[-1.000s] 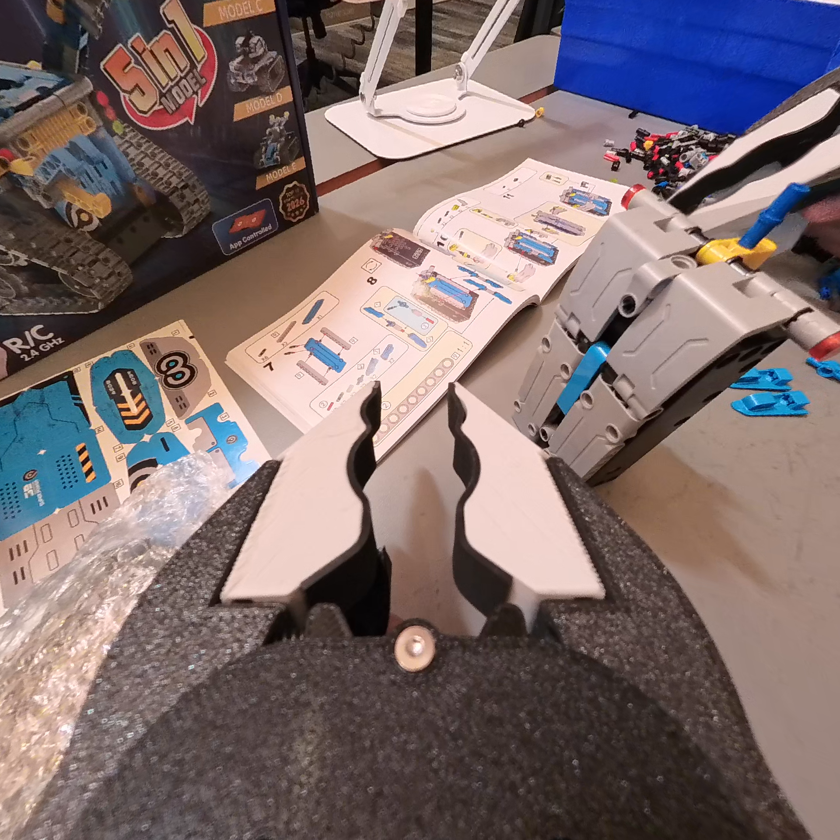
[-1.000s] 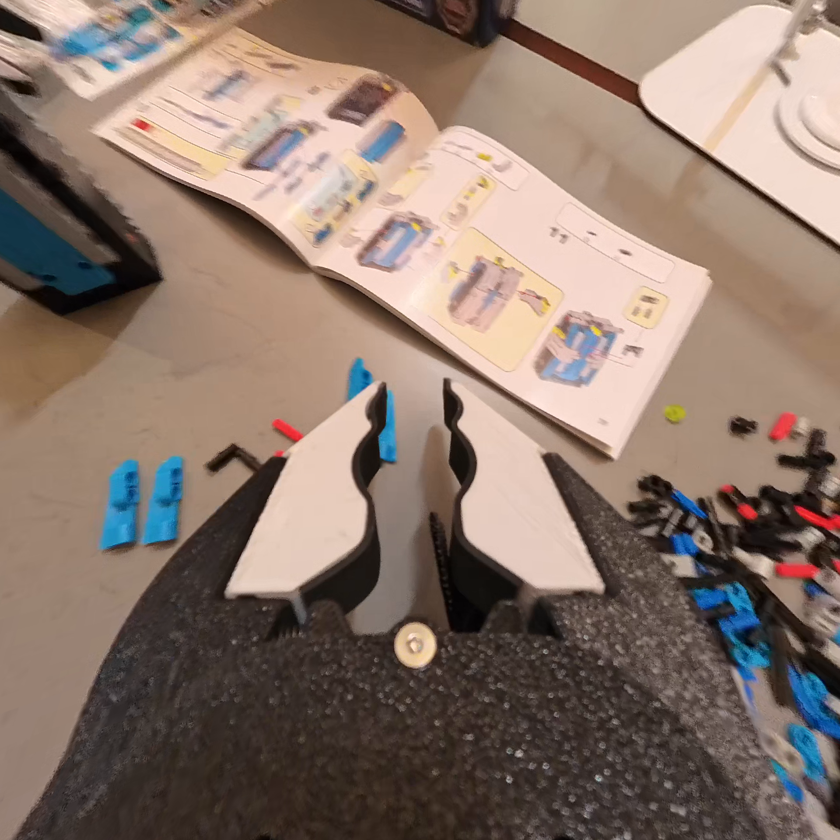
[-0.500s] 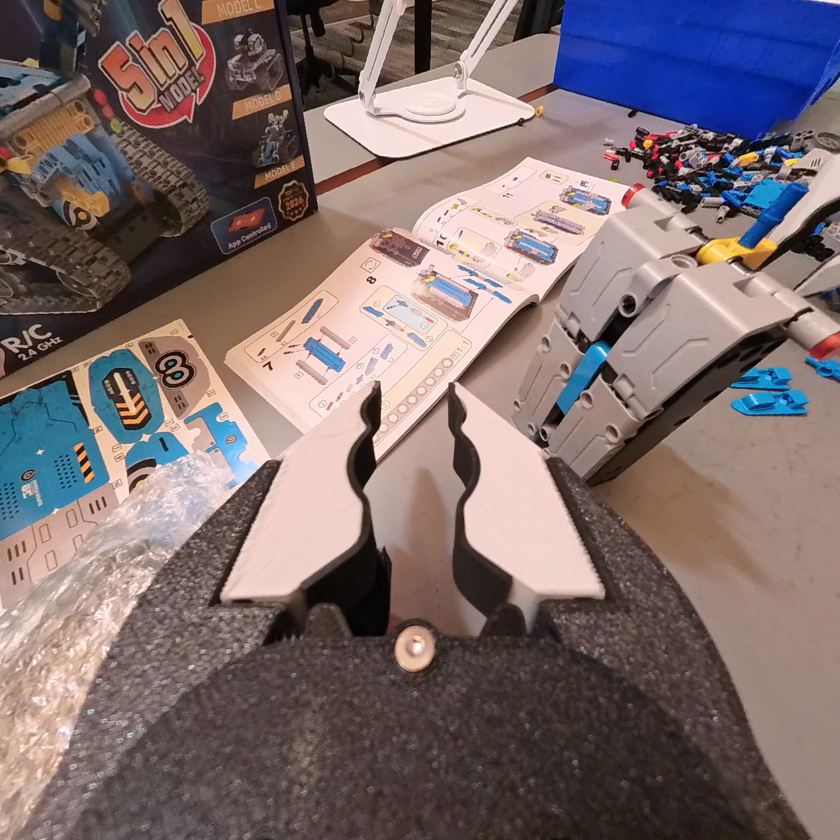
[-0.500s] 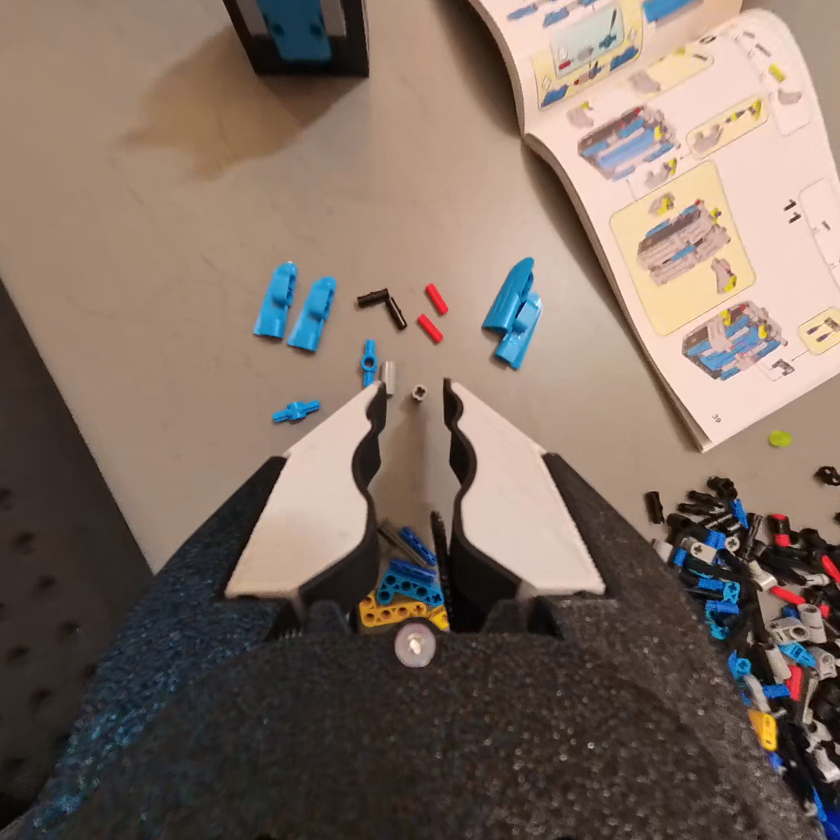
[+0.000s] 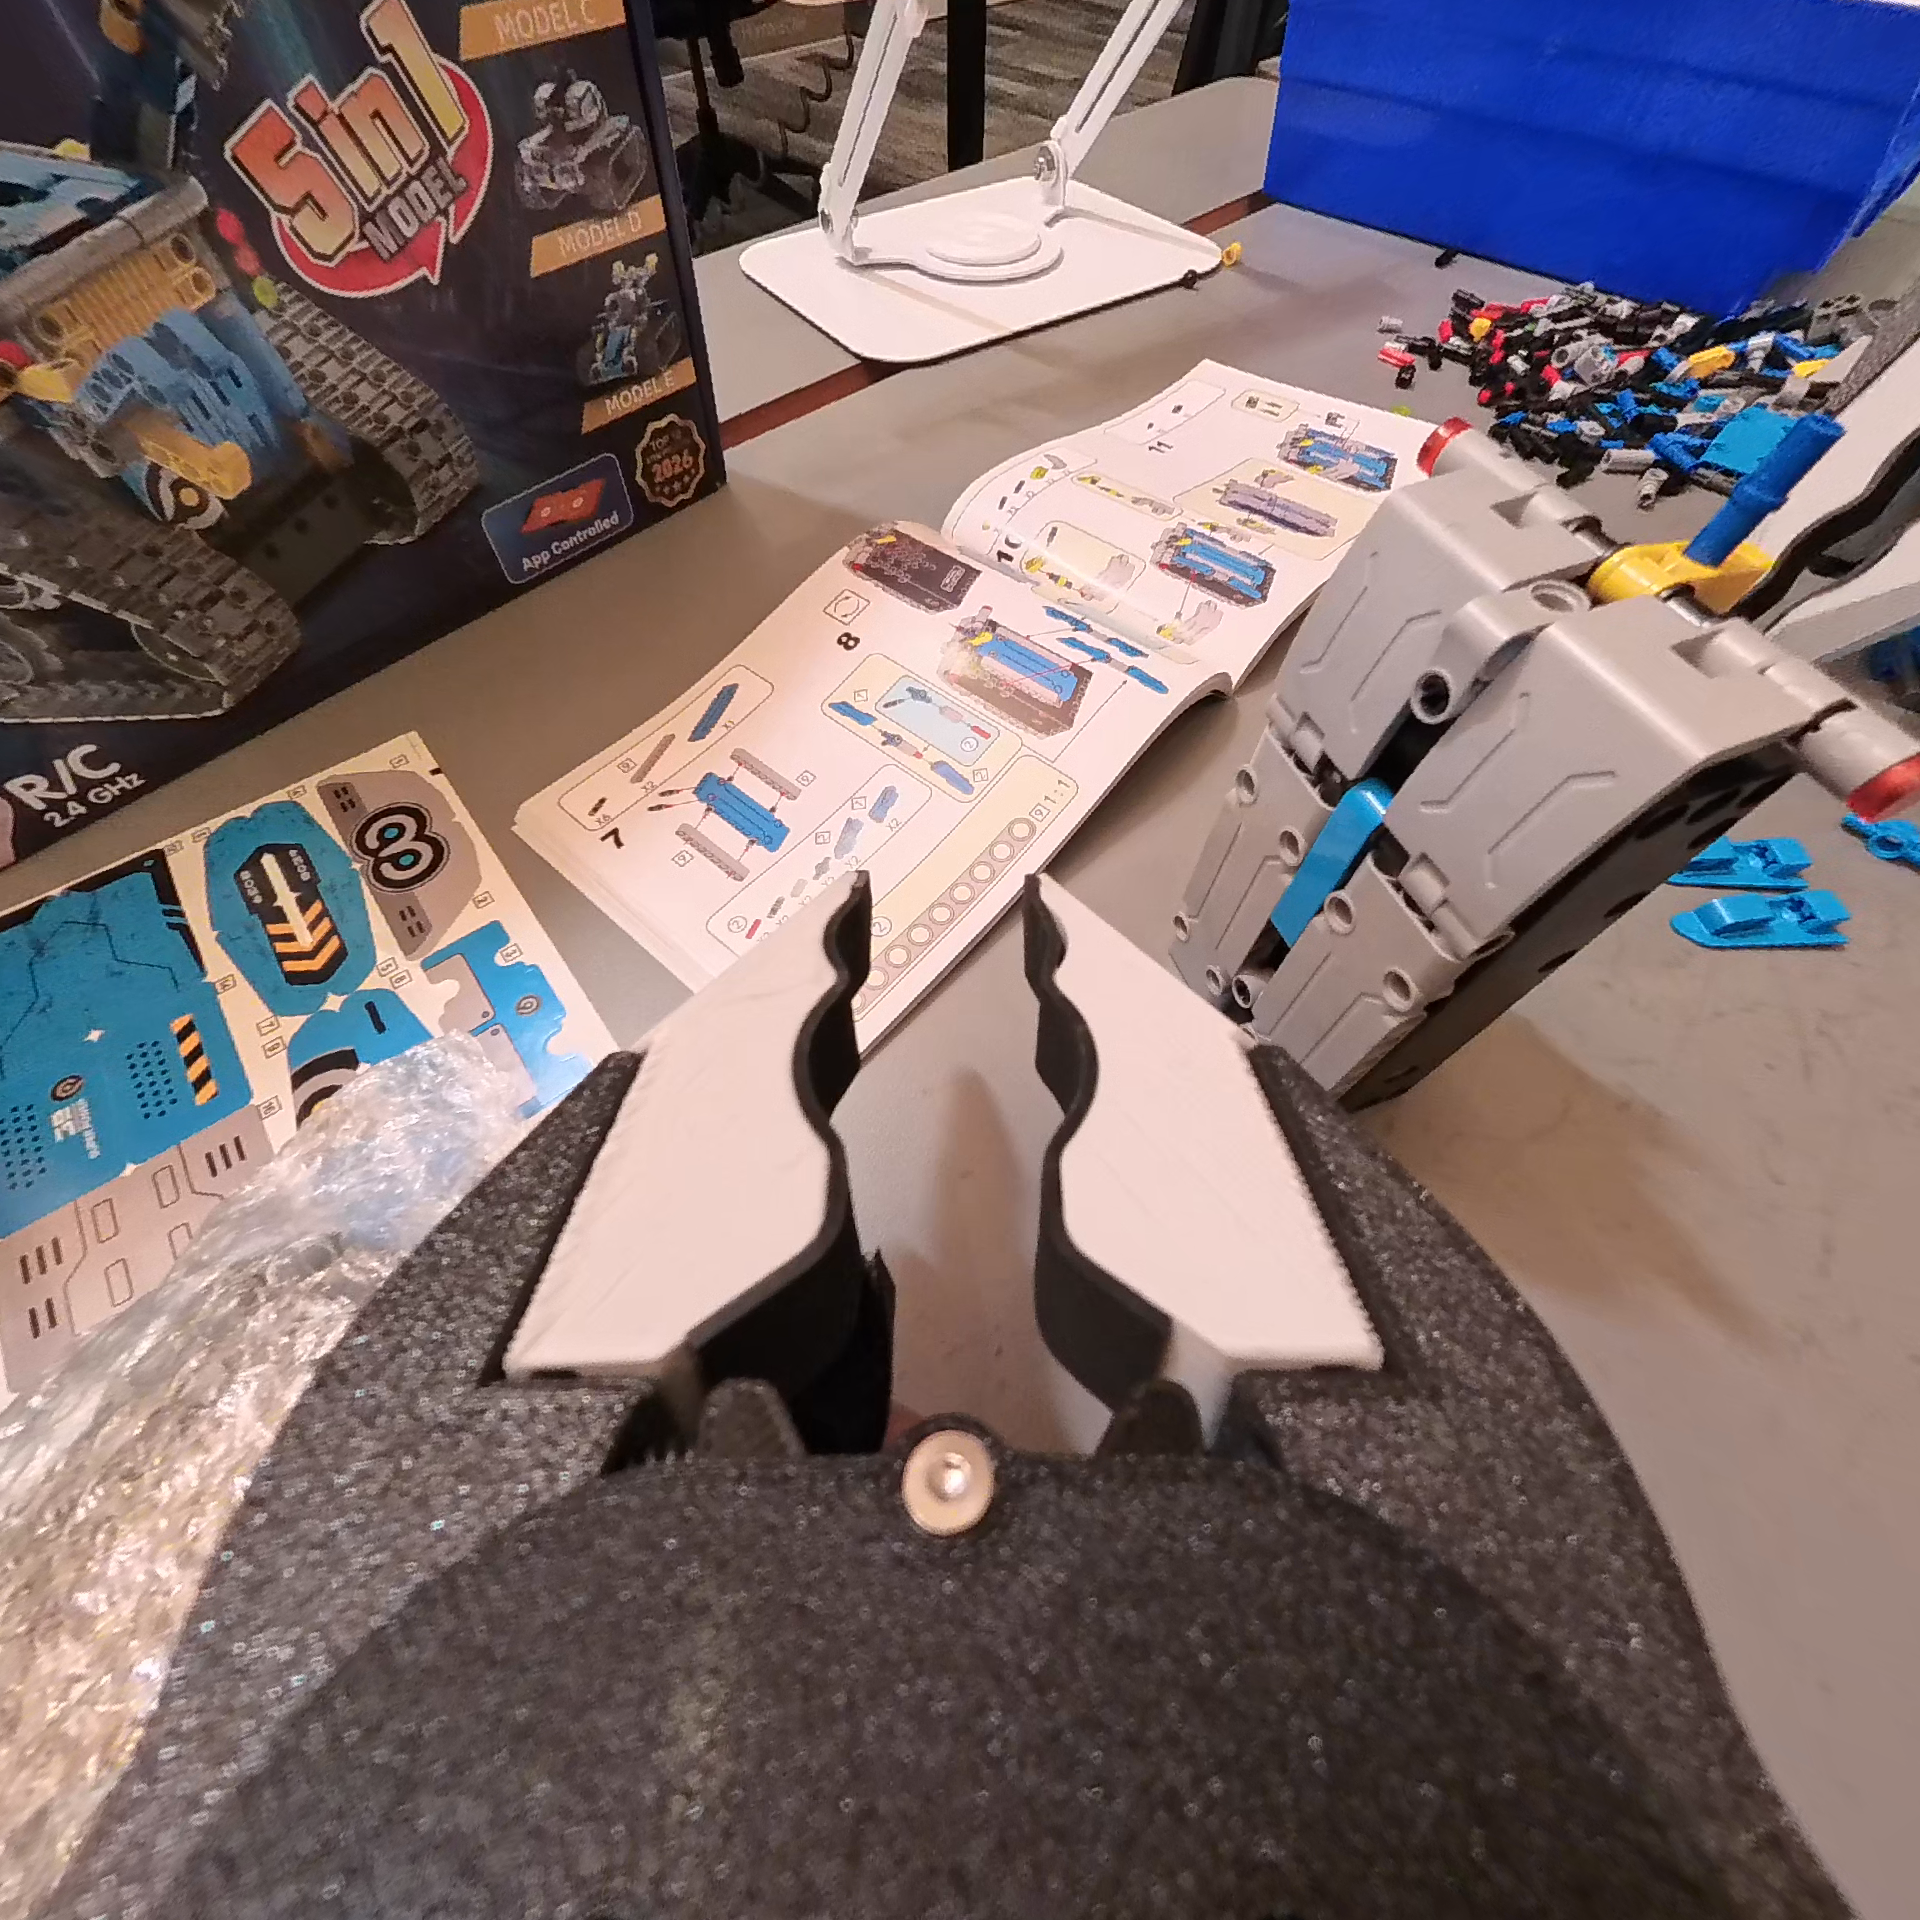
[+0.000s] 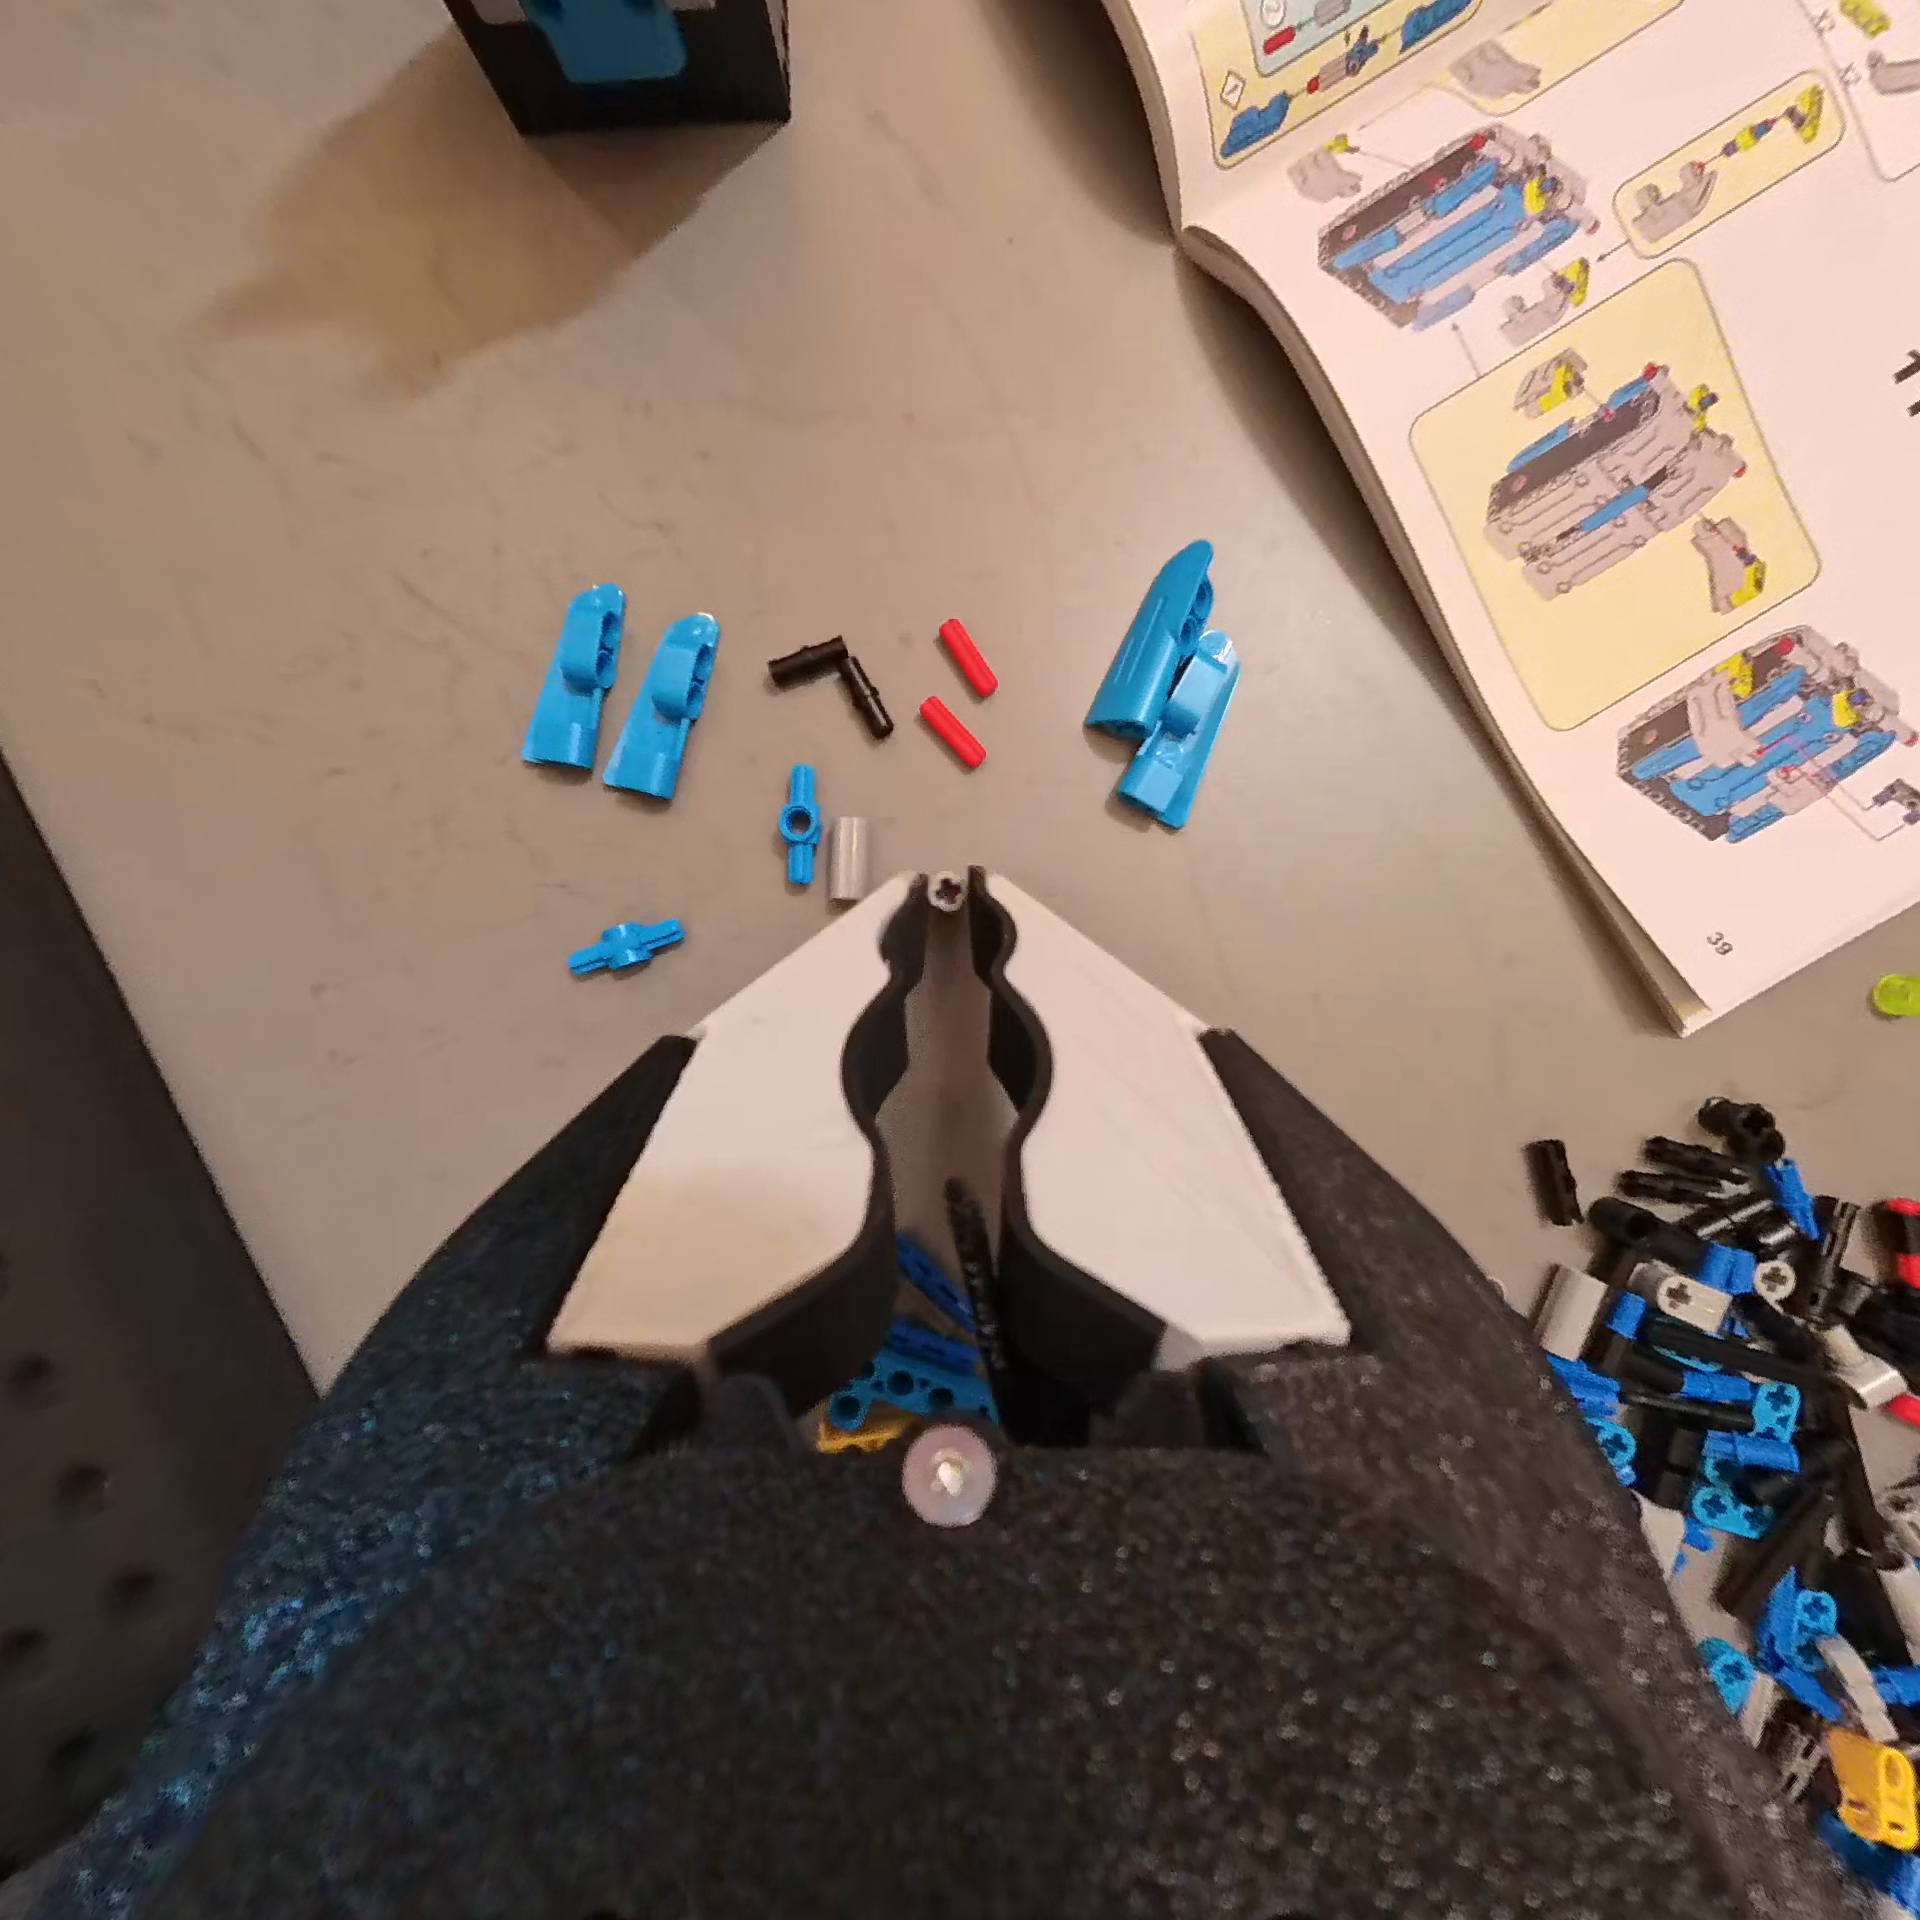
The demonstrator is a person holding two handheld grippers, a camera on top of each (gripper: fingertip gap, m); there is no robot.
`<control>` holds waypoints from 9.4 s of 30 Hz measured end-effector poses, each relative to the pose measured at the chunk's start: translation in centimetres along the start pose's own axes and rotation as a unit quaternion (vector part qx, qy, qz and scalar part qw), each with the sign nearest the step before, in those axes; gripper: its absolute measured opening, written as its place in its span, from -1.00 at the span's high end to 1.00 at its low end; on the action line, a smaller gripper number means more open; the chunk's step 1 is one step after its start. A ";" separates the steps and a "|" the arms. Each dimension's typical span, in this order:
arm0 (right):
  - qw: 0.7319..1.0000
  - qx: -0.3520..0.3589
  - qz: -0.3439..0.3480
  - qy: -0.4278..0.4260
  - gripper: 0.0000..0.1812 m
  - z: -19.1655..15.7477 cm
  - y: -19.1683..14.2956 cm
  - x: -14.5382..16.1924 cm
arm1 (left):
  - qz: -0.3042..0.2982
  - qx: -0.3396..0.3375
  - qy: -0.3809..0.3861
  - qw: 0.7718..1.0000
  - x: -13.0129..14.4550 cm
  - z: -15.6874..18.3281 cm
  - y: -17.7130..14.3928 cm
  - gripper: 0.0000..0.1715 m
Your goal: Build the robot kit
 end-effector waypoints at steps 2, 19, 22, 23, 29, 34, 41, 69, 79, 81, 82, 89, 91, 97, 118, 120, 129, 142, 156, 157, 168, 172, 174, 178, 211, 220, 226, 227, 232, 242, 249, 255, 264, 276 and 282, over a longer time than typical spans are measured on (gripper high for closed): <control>1.000 -0.004 0.001 0.003 0.92 0.0 -0.1 0.0 | 0.000 0.000 0.001 1.000 0.0 0.0 0.0 0.67; 0.931 -0.128 0.323 0.114 0.92 -6.1 -3.5 -9.2 | 0.230 -0.190 0.145 0.943 -5.5 1.4 -6.3 0.75; 0.898 -0.172 0.379 0.143 0.92 -7.9 -3.2 -10.2 | 0.275 -0.163 0.224 0.921 -6.3 5.9 -7.2 0.73; 0.891 -0.187 0.388 0.145 0.92 -8.5 -3.0 -10.3 | 0.280 -0.148 0.248 0.915 -6.4 7.4 -7.3 0.70; 0.889 -0.163 0.411 0.119 0.92 -11.1 -1.3 -10.4 | 0.226 -0.182 0.338 0.895 -5.5 11.5 -5.6 0.69; 0.889 -0.150 0.421 0.096 0.92 -12.1 -1.0 -10.5 | 0.212 -0.188 0.345 0.895 -5.2 11.5 -5.2 0.71; 0.898 -0.154 0.405 0.074 0.92 -13.0 -0.2 -10.4 | 0.213 -0.199 0.375 0.880 -5.0 11.9 -5.2 0.83; 0.801 -0.497 0.284 0.175 0.93 -12.8 -0.4 -9.2 | 0.303 -0.125 0.401 0.856 -4.8 13.8 -7.0 0.91; 0.797 -0.523 0.254 0.162 0.93 -13.8 0.0 -9.0 | 0.327 -0.111 0.416 0.842 -4.8 14.8 -7.6 0.85; 0.791 -0.534 0.251 0.163 0.93 -13.8 -0.1 -8.9 | 0.332 -0.109 0.415 0.840 -4.9 14.8 -7.8 0.87; 0.786 -0.540 0.250 0.164 0.93 -13.8 -0.2 -8.9 | 0.337 -0.108 0.415 0.838 -4.9 14.9 -8.0 0.88; 0.781 -0.550 0.245 0.167 0.93 -13.7 -0.3 -8.8 | 0.343 -0.116 0.425 0.830 -4.9 14.9 -8.2 0.91; 0.783 -0.546 0.247 0.164 0.93 -13.7 -0.3 -8.8 | 0.340 -0.107 0.422 0.833 -5.0 14.8 -8.2 0.91; 0.853 -0.372 0.320 0.180 0.79 -7.0 -3.5 -8.7 | 0.304 -0.095 0.402 0.858 -4.9 14.0 -7.6 0.92; 0.998 0.007 0.053 -0.033 0.86 -3.5 0.6 0.0 | 0.289 -0.015 0.162 0.943 -5.8 8.3 -7.5 0.92; 0.998 -0.002 0.049 -0.030 0.87 -3.6 0.6 0.0 | 0.288 -0.010 0.163 0.944 -5.7 8.3 -7.4 0.92; 0.999 0.011 0.038 -0.035 0.92 -3.5 0.8 0.2 | 0.281 -0.011 0.174 0.944 -5.5 8.5 -7.2 0.92; 0.999 0.009 0.025 -0.029 0.90 -3.5 1.2 0.5 | 0.279 -0.028 0.238 0.930 -5.2 9.8 -7.1 0.92; 0.942 -0.181 0.281 0.032 0.92 -9.1 -2.8 -6.2 | 0.276 -0.015 0.240 0.931 -5.1 10.3 -7.0 0.92; 0.928 -0.213 0.305 0.039 0.92 -10.4 -2.5 -6.9 | 0.275 -0.007 0.237 0.932 -5.1 10.4 -6.9 0.92; 0.880 -0.314 0.340 0.110 0.92 -13.6 0.0 -8.5 | 0.273 0.007 0.243 0.931 -4.9 11.2 -6.9 0.92; 0.880 -0.319 0.333 0.112 0.92 -13.6 0.2 -8.5 | 0.273 0.010 0.241 0.931 -4.9 11.2 -6.8 0.92; 0.882 -0.322 0.325 0.110 0.92 -13.8 0.4 -8.4 | 0.274 0.014 0.245 0.930 -4.8 11.5 -6.8 0.92; 0.881 -0.324 0.326 0.110 0.92 -13.8 0.4 -8.5 | 0.275 0.008 0.254 0.927 -4.8 11.6 -6.8 0.92; 0.637 -0.508 0.509 0.278 0.92 -16.1 -0.7 -11.5 | 0.439 0.027 0.139 0.887 -6.8 10.3 -10.5 0.92; 0.650 -0.496 0.510 0.266 0.92 -15.9 -0.8 -11.4 | 0.430 0.055 0.110 0.894 -6.7 10.0 -10.2 0.93; 0.654 -0.485 0.525 0.247 0.92 -16.3 -1.1 -11.4 | 0.440 0.087 0.055 0.892 -6.9 10.1 -10.4 0.93; 0.653 -0.485 0.527 0.244 0.92 -16.4 -1.2 -11.4 | 0.441 0.092 0.045 0.891 -6.9 10.1 -10.5 0.93; 0.661 -0.465 0.543 0.229 0.93 -16.6 -1.4 -11.5 | 0.445 0.131 -0.017 0.886 -6.9 9.9 -10.5 0.93; 0.678 -0.418 0.574 0.188 0.92 -17.1 -1.9 -11.6 | 0.443 0.236 -0.134 0.854 -7.0 9.5 -10.3 0.92; 0.688 -0.391 0.584 0.180 0.93 -17.0 -1.9 -11.6 | 0.429 0.295 -0.204 0.829 -6.8 9.0 -9.7 0.92; 0.690 -0.391 0.578 0.192 0.93 -16.7 -1.6 -11.7 | 0.420 0.304 -0.219 0.826 -6.7 8.6 -9.4 0.92; 0.703 -0.391 0.563 0.189 0.91 -16.5 -1.4 -11.5 | 0.412 0.320 -0.229 0.822 -6.6 8.3 -9.4 0.92; 0.759 -0.359 0.526 0.136 0.92 -15.5 -2.2 -11.5 | 0.394 0.323 -0.190 0.839 -6.6 7.8 -9.2 0.92; 0.779 -0.343 0.516 0.096 0.92 -15.5 -2.7 -11.3 | 0.375 0.358 -0.206 0.830 -6.3 7.5 -8.9 0.92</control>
Point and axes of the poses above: each gripper's, where its closed fingertips meet, y out along the fingers, x out of its underside, z = x × y across the jaws, the point moved 7 cm from there along -y, back along the fingers, and after that the axes turned 12 degrees about y, right-handed, at the moved point
